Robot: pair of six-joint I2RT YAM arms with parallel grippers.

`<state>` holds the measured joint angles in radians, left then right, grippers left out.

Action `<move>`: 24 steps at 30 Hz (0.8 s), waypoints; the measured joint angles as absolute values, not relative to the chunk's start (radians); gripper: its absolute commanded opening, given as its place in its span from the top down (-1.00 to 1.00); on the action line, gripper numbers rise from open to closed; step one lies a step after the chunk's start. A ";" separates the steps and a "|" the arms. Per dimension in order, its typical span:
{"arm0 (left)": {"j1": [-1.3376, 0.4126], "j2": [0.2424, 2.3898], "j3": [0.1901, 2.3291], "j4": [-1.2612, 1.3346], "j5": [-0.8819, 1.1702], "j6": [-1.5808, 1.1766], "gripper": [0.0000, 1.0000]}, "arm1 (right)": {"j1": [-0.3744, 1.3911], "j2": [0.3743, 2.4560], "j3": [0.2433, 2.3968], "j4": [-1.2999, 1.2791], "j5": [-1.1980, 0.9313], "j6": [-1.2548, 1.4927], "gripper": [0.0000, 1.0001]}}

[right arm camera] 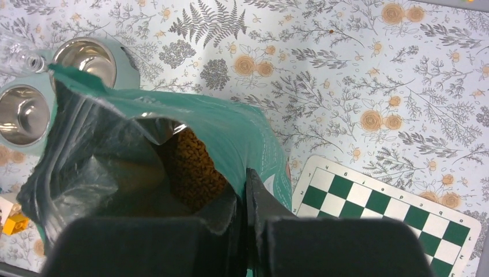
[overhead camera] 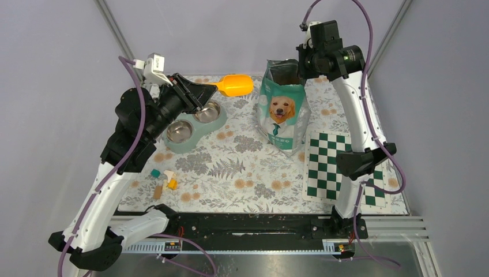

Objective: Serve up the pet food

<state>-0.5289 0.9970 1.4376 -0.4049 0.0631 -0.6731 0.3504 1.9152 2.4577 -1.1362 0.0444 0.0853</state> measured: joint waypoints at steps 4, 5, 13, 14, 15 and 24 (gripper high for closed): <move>-0.529 0.997 1.438 -0.403 0.063 -0.675 1.00 | 0.350 1.921 2.475 -1.134 0.069 0.109 1.00; -0.529 0.997 1.438 -0.403 0.064 -0.675 1.00 | 0.350 1.921 2.475 -1.124 0.070 0.114 1.00; -0.529 0.997 1.438 -0.394 0.065 -0.682 1.00 | 0.356 1.920 2.473 -1.080 0.074 0.165 1.00; -0.529 0.997 1.437 -0.389 0.068 -0.682 1.00 | 0.361 1.913 2.455 -1.064 0.088 0.174 1.00; -0.529 0.996 1.436 -0.381 0.071 -0.682 1.00 | 0.368 1.906 2.439 -1.054 0.098 0.179 1.00; -0.529 0.949 1.339 -0.273 0.121 -0.682 1.00 | 0.612 1.775 2.264 -1.022 0.323 0.148 1.00</move>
